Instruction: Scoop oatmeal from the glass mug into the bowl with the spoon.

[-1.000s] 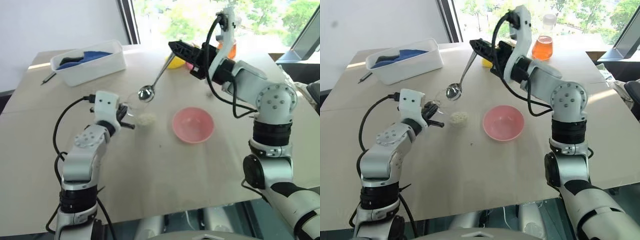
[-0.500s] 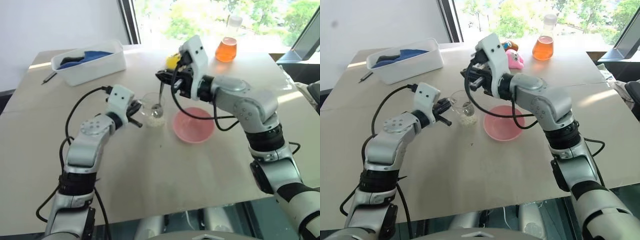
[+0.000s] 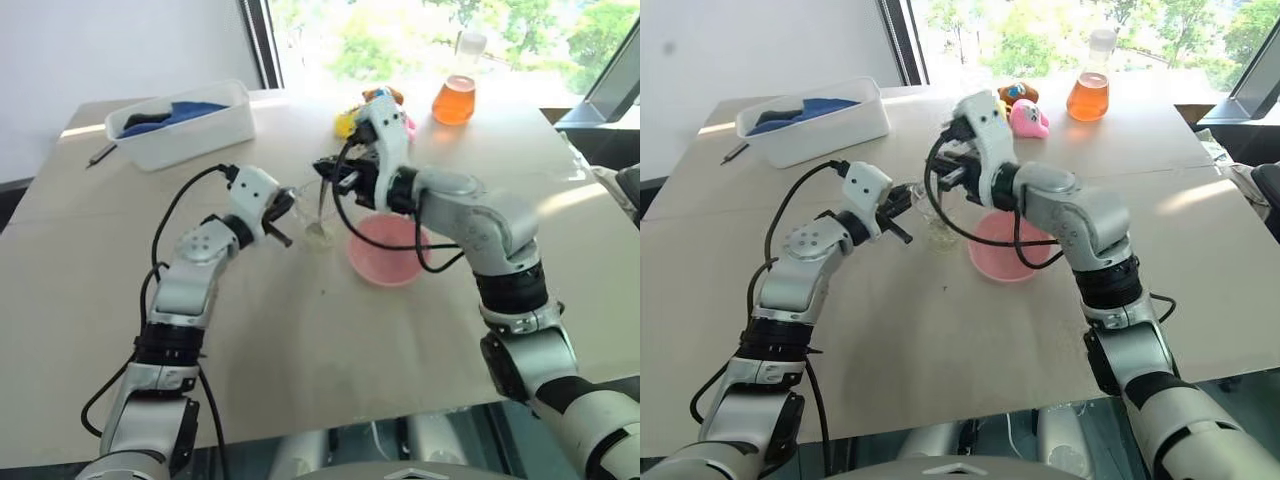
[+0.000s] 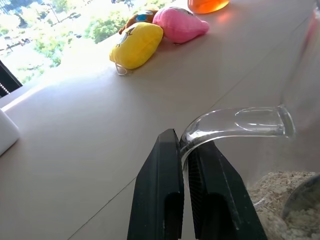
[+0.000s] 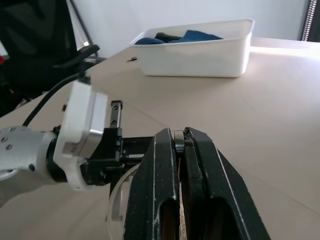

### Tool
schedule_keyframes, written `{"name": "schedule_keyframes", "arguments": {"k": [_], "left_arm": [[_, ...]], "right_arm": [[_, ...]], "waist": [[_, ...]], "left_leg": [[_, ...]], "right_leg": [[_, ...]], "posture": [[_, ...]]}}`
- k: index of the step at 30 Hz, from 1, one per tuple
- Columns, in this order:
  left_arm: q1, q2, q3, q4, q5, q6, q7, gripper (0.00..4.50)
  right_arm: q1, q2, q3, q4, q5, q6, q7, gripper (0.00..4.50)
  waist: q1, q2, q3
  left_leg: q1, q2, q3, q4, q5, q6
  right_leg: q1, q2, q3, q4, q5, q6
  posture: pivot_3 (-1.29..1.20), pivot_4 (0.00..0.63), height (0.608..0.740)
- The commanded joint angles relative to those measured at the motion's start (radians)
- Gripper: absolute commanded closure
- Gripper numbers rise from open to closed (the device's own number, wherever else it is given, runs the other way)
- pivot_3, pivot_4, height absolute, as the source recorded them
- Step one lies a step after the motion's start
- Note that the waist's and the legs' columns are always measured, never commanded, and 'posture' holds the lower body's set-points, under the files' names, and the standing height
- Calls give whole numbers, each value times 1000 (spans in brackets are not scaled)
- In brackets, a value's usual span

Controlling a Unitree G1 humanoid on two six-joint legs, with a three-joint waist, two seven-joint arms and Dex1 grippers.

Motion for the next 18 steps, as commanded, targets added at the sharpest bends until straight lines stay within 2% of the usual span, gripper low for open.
{"name": "schedule_keyframes", "arguments": {"k": [1,5,13,18], "left_arm": [[6,-4,-13,28,30,-25,2,4475],[0,-10,-16,50,33,-40,4,4475],[-6,-22,-20,61,33,-43,6,4475],[-6,-26,-17,61,34,-45,11,4475]], "right_arm": [[-64,20,-114,-16,56,49,-46,4500],[-89,32,-190,-14,89,99,-86,4500],[-82,60,-252,-16,123,155,-153,4500],[-86,125,-378,5,182,243,-267,4500]], "waist": [[1,0,0],[0,0,0],[0,0,0],[0,0,0]], "left_leg": [[0,0,0,0,0,0],[0,0,0,0,0,0],[0,0,0,0,0,0],[0,-1,0,0,0,0]], "right_leg": [[0,0,0,0,0,0],[0,0,0,0,0,0],[0,0,0,2,0,0],[0,0,0,2,0,0]], "posture": [[0,150,740],[0,150,740],[0,150,740],[0,150,740]]}}
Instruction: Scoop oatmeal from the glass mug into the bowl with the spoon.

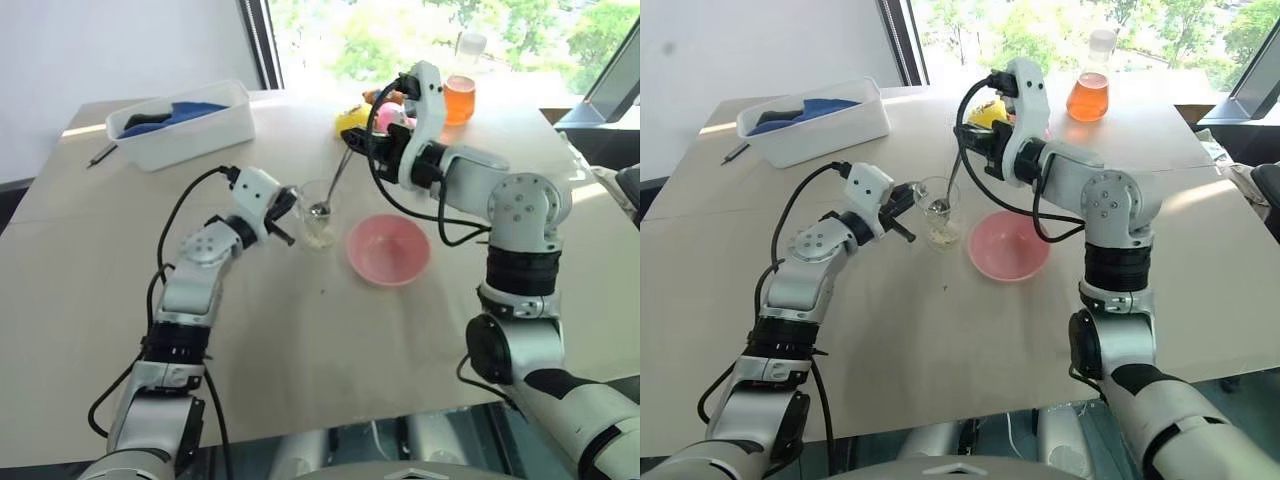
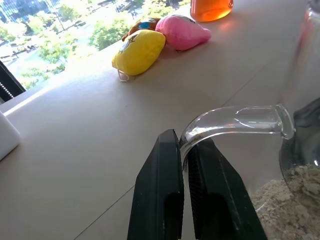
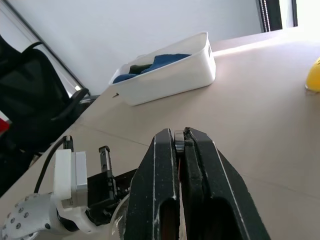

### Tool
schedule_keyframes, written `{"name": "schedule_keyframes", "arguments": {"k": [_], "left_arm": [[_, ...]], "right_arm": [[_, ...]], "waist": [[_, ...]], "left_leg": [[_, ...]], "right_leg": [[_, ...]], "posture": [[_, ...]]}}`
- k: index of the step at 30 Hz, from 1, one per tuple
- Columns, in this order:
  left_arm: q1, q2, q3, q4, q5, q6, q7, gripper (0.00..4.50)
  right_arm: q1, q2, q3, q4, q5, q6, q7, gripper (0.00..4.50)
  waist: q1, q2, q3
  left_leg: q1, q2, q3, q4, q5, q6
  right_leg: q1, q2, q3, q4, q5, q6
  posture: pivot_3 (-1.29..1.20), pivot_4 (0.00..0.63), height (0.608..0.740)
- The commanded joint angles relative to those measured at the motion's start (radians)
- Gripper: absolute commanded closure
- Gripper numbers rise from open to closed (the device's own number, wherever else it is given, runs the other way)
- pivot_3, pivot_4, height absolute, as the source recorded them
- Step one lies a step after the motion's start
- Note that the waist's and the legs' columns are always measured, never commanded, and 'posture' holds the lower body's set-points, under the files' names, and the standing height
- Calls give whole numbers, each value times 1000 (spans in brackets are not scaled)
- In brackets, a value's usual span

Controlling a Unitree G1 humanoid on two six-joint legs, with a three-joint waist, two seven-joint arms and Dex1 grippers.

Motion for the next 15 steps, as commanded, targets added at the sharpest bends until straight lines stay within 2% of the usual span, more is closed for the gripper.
{"name": "schedule_keyframes", "arguments": {"k": [1,7,15], "left_arm": [[2,-2,-16,15,30,-1,4,4475],[13,-30,10,20,13,-22,32,4475],[31,-70,33,42,6,-69,70,4475]], "right_arm": [[-28,26,-101,-2,61,55,-79,4500],[-71,49,-304,43,157,134,-217,4500],[-86,95,-473,45,296,167,-425,4500]], "waist": [[1,0,0],[0,0,0],[-1,0,0]], "left_leg": [[0,0,0,0,0,0],[0,-1,0,0,0,0],[0,-2,0,0,0,0]], "right_leg": [[0,0,0,0,0,0],[0,-1,0,1,0,0],[0,-2,1,3,0,0]], "posture": [[0,150,740],[0,150,740],[0,150,740]]}}
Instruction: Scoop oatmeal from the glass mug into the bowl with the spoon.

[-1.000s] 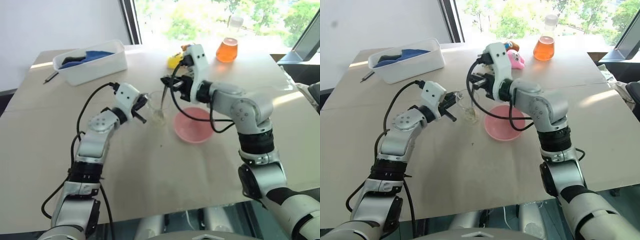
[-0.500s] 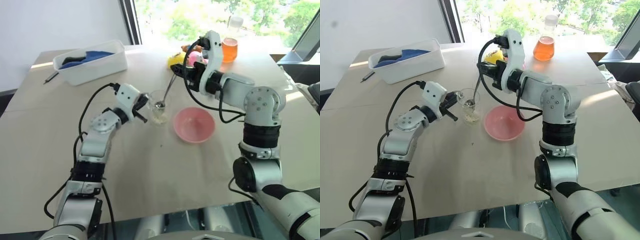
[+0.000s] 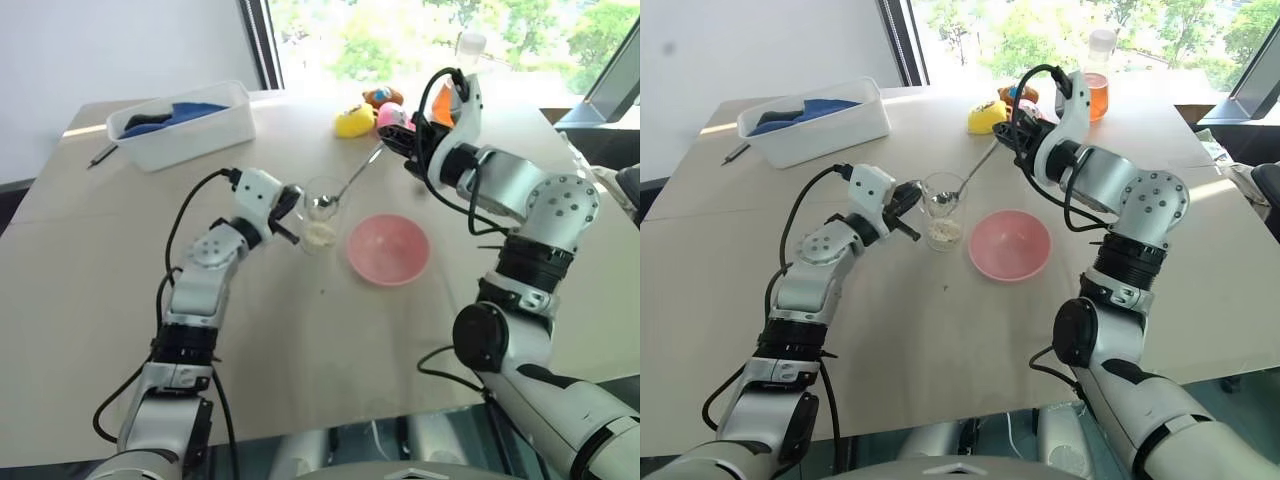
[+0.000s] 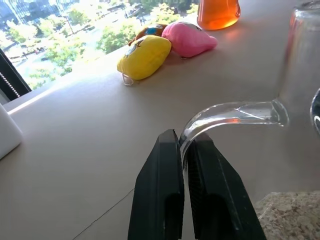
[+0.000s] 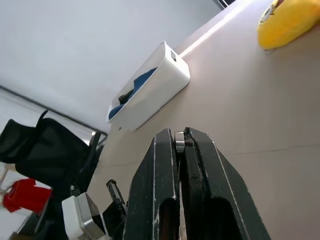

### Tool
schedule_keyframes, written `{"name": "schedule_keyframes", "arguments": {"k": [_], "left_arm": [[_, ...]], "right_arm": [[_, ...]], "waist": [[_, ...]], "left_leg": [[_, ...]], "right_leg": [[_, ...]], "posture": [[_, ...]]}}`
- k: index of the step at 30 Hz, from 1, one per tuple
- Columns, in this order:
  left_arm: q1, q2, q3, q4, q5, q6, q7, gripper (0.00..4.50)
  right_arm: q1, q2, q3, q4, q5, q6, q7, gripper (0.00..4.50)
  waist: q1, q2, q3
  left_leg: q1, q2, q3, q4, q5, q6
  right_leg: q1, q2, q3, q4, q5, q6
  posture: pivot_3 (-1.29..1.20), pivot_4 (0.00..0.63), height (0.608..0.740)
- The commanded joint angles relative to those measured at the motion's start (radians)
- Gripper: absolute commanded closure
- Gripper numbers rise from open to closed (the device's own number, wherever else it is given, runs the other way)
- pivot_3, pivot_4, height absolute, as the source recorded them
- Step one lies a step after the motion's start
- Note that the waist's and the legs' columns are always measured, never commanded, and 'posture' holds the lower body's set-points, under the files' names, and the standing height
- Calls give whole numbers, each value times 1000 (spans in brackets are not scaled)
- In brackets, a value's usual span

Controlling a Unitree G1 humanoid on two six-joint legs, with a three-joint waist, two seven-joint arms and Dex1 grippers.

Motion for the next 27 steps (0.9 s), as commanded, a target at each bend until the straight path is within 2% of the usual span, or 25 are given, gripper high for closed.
{"name": "schedule_keyframes", "arguments": {"k": [1,6,11,22,27], "left_arm": [[19,-18,19,23,0,-25,24,4475],[18,-47,34,31,-12,-46,35,4475],[16,-67,38,40,-19,-57,40,4475],[1,-82,43,56,-30,-62,49,4475],[2,-84,40,61,-30,-63,48,4475]], "right_arm": [[-37,18,-79,-28,102,5,-115,4500],[-44,45,-135,-10,238,-47,-290,4500],[-34,46,-121,5,375,-143,-414,4500],[86,-52,23,27,499,-239,-377,4500],[90,-109,42,38,586,-292,-392,4500]], "waist": [[1,0,0],[1,0,0],[0,0,0],[-2,0,0],[-1,0,0]], "left_leg": [[0,0,0,0,0,0],[0,0,0,1,0,0],[0,-1,0,1,0,0],[0,-1,1,1,0,0],[0,0,1,1,0,0]], "right_leg": [[0,0,0,0,0,0],[0,0,0,1,0,0],[0,0,0,1,0,0],[0,0,1,1,0,0],[0,0,1,1,0,0]], "posture": [[0,150,740],[0,150,740],[0,150,740],[0,150,740],[0,150,740]]}}
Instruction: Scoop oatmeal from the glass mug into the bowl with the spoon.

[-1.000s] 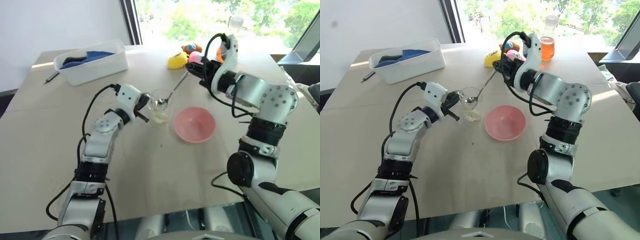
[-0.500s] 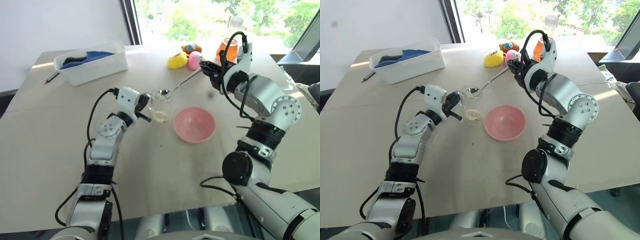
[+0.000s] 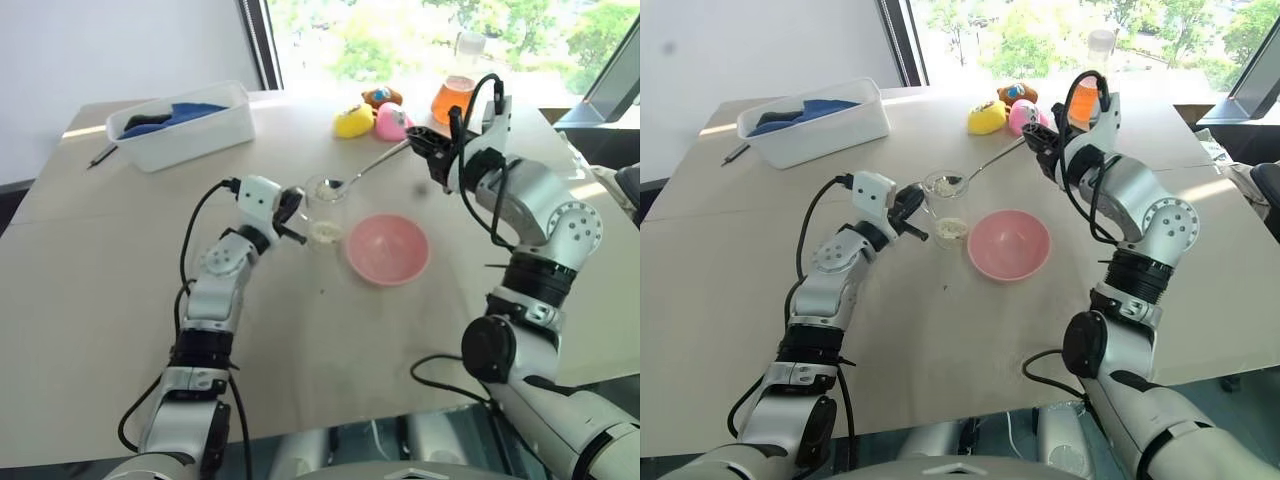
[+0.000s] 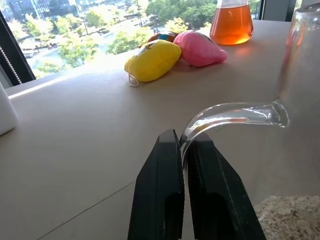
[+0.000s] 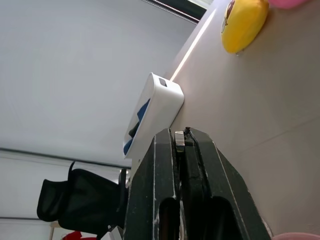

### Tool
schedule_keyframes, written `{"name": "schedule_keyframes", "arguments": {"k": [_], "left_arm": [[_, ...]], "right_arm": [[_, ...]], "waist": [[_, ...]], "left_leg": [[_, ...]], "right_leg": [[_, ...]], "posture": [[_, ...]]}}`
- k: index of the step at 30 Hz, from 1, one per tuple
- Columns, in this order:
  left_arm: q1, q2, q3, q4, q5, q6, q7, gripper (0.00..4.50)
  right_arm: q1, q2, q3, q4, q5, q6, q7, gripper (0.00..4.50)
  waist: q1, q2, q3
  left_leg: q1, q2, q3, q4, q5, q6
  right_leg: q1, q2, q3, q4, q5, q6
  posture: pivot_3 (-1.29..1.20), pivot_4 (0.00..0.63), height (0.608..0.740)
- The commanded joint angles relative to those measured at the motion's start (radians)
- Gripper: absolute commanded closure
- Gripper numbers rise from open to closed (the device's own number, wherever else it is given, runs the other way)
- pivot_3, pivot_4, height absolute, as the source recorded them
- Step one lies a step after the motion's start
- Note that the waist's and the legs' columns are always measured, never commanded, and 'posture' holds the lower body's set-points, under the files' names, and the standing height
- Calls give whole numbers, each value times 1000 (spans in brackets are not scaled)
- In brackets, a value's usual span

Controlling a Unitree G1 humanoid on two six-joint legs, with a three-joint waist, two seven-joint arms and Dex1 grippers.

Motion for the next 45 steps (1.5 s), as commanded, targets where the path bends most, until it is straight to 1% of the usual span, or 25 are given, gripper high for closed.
{"name": "schedule_keyframes", "arguments": {"k": [1,8,15,19,24,26,28,31,33,35,38,43,45], "left_arm": [[-7,-2,7,3,0,-13,-1,4475],[-13,-1,2,26,3,-23,-8,4475],[-22,4,1,51,6,-33,-17,4475],[-23,5,1,58,7,-36,-22,4475],[-25,5,0,71,10,-41,-25,4475],[-24,3,-1,73,11,-43,-24,4475],[-23,1,-3,75,13,-46,-22,4475],[-23,0,-4,78,13,-48,-21,4475],[-21,0,-3,77,13,-47,-18,4475],[-17,1,1,74,13,-47,-14,4475],[-10,3,3,67,12,-45,-11,4475],[0,6,5,55,11,-42,-9,4475],[3,9,7,52,10,-41,-7,4475]], "right_arm": [[-11,-46,13,-11,106,-49,-7,4500],[34,-125,62,-45,266,-110,-67,4500],[133,-249,128,-114,425,-170,-130,4500],[179,-325,180,-148,472,-185,-122,4500],[226,-427,238,-156,467,-179,-70,4500],[232,-469,260,-149,434,-165,-31,4500],[229,-521,303,-149,354,-131,48,4500],[217,-561,348,-152,296,-107,136,4500],[205,-595,386,-172,221,-80,225,4500],[180,-644,447,-212,87,-72,345,4500],[143,-656,487,-240,-22,-88,444,4500],[75,-738,624,-363,-271,-107,690,4500],[62,-758,657,-399,-328,-109,765,4500]], "waist": [[0,0,0],[1,0,0],[3,0,0],[2,0,0],[3,0,0],[4,0,0],[4,0,0],[4,0,0],[5,0,0],[5,0,0],[6,0,0],[8,0,0],[9,0,0]], "left_leg": [[0,0,0,0,0,0],[0,0,0,0,0,0],[0,0,0,0,0,0],[0,1,1,0,0,0],[0,1,1,0,0,1],[0,1,1,0,0,1],[0,1,1,0,0,1],[1,2,0,0,0,1],[1,2,0,0,0,1],[1,3,0,0,0,1],[0,3,0,0,0,1],[0,3,-2,0,0,1],[0,3,-2,0,0,1]], "right_leg": [[0,0,0,0,0,0],[0,0,0,0,0,0],[0,0,0,-1,0,0],[0,0,0,-1,0,0],[2,0,0,-2,0,0],[2,0,0,-3,0,0],[2,0,0,-3,0,0],[3,1,-1,-4,0,0],[3,1,-1,-4,0,0],[3,1,-1,-4,0,0],[3,1,-1,-6,0,0],[4,1,-2,-7,0,1],[4,1,-3,-7,0,1]], "posture": [[0,150,740],[0,150,740],[0,150,740],[0,150,740],[0,150,740],[0,150,740],[0,150,740],[0,150,740],[0,150,740],[0,150,740],[0,150,740],[0,150,740],[0,150,740]]}}
